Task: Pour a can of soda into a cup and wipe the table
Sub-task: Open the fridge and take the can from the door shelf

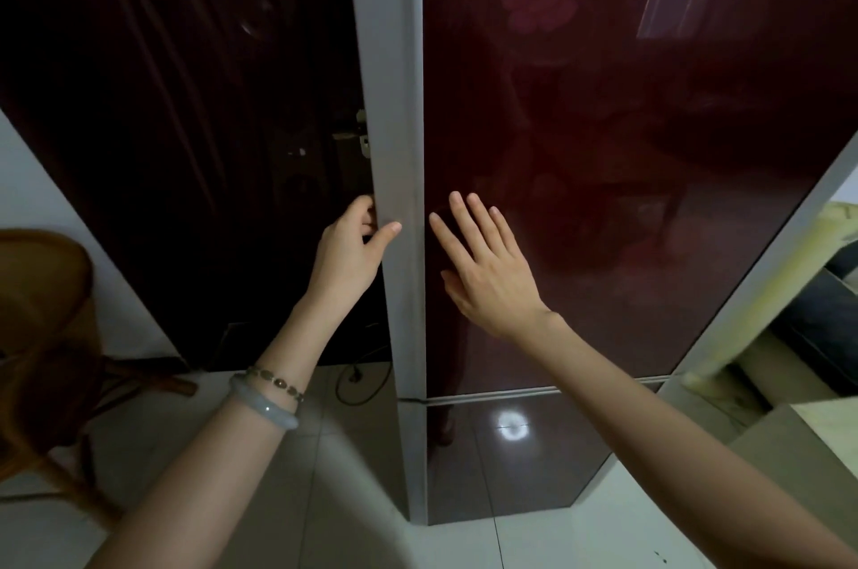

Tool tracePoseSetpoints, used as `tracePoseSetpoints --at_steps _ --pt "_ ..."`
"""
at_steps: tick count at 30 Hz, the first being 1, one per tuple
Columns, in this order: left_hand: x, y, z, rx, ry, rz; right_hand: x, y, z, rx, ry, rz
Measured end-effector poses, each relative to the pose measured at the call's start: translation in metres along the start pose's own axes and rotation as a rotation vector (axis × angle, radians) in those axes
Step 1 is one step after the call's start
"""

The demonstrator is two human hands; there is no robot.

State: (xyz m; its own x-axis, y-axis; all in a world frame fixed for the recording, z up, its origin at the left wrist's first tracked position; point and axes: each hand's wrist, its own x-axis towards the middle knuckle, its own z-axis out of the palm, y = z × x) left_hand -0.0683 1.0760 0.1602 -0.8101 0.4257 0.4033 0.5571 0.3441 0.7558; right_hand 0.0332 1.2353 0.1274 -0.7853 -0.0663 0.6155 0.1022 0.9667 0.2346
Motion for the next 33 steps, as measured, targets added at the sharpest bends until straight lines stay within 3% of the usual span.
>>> tracePoseSetpoints --at_steps 12,18,33 --pt "-0.013 0.004 -0.006 0.008 -0.032 0.002 -0.012 -0.017 -0.026 0.035 -0.098 0.093" --pt "-0.056 0.012 -0.016 -0.053 -0.049 0.036 -0.047 -0.026 -0.046 0.127 -0.031 0.091" --pt "-0.203 0.089 -0.001 0.011 0.038 0.05 -0.162 -0.03 -0.132 0.372 -0.074 0.109"
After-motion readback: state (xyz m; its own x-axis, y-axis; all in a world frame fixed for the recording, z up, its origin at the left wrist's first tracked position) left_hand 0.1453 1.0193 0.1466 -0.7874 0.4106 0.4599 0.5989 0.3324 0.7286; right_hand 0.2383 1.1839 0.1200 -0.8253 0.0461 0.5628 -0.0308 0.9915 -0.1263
